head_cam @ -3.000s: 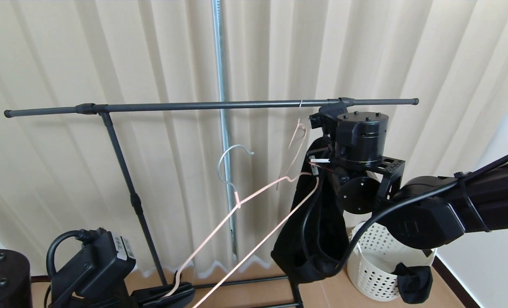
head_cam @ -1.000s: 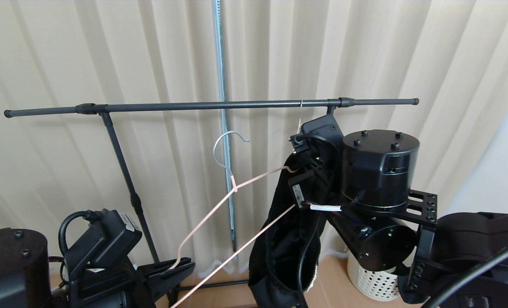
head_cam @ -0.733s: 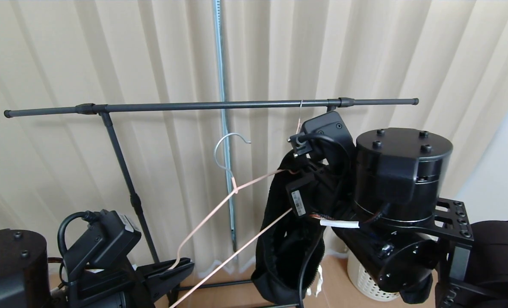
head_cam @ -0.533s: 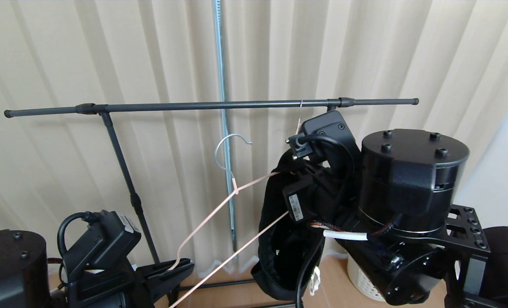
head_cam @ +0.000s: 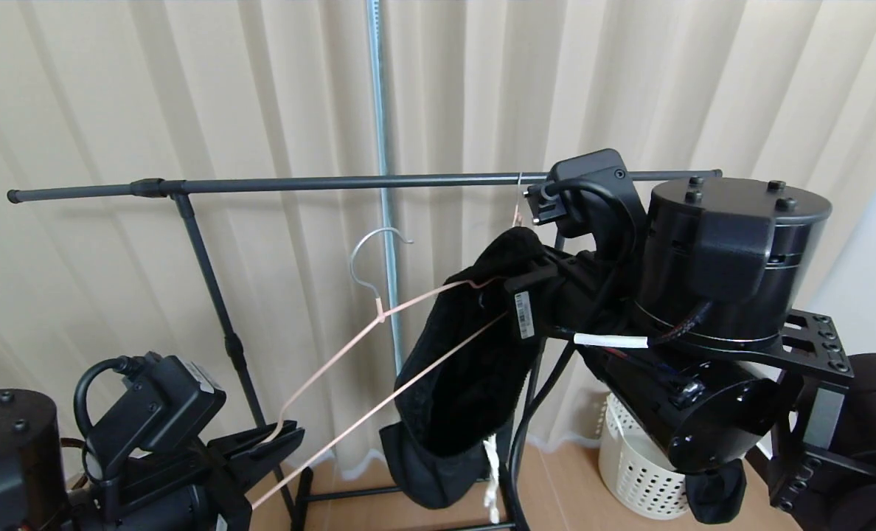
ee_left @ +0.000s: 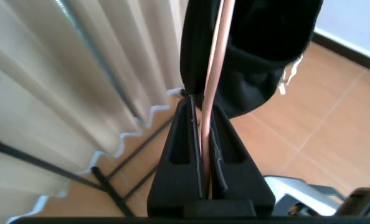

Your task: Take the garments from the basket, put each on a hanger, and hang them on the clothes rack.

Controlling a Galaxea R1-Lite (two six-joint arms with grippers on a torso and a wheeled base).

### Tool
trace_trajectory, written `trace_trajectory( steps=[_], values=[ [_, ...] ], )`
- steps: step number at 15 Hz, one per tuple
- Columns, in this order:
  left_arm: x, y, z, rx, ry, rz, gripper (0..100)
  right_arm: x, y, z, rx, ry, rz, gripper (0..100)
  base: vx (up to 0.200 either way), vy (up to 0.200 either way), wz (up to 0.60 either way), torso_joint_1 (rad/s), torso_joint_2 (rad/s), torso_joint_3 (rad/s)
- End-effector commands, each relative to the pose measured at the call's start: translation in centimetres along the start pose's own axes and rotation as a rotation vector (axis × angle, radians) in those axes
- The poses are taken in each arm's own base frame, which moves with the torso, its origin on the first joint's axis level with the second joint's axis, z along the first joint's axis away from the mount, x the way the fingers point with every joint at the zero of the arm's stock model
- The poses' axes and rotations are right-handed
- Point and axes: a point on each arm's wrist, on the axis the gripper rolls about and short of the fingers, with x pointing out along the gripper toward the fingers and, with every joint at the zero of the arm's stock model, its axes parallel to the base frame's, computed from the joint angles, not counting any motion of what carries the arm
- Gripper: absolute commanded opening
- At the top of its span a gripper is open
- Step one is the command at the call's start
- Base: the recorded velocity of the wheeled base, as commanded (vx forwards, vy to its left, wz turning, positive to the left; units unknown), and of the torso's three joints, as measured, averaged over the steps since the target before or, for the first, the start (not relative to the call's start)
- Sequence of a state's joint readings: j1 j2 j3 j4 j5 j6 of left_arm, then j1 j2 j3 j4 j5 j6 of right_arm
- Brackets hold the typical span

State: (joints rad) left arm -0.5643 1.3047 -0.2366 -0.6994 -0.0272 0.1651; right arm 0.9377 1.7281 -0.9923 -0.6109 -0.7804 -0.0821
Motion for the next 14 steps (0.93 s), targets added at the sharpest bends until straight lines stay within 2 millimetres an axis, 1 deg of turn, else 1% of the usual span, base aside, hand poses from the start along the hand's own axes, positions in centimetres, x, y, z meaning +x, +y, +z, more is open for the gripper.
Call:
trace_trajectory(
  steps=[1,3,5,8,9,14],
  values=[
    [-0.1,0.5,0.0,-0.002,-0.002,0.027,0,-0.1,0.3,-0.1,-0.001,0.003,0.007,0,0.000,0.000,0.00,0.000,0.00,0.000],
    [-0.1,0.5,0.0,-0.003,-0.002,0.027,0,-0.6,1.1,-0.3,-0.001,0.004,0.038,0,0.000,0.000,0.00,0.000,0.00,0.000],
    [-0.1,0.3,0.0,-0.005,-0.002,0.020,0,-1.2,2.7,-1.0,-0.005,0.025,0.081,0,0.000,0.000,0.00,0.000,0.00,0.000],
    [-0.2,0.3,-0.1,-0.002,-0.012,0.019,0,-1.7,4.2,-1.7,-0.001,0.037,0.122,0,0.000,0.000,0.00,0.000,0.00,0.000],
    [-0.2,0.3,-0.1,-0.002,-0.022,0.021,0,-2.2,4.7,-1.5,0.015,0.032,0.140,0,0.000,0.000,0.00,0.000,0.00,0.000],
    [-0.3,-0.4,-0.3,0.012,-0.024,-0.018,0,-3.2,5.7,-0.7,0.093,0.014,0.181,0,0.000,0.000,0.00,0.000,0.00,0.000]
  ],
)
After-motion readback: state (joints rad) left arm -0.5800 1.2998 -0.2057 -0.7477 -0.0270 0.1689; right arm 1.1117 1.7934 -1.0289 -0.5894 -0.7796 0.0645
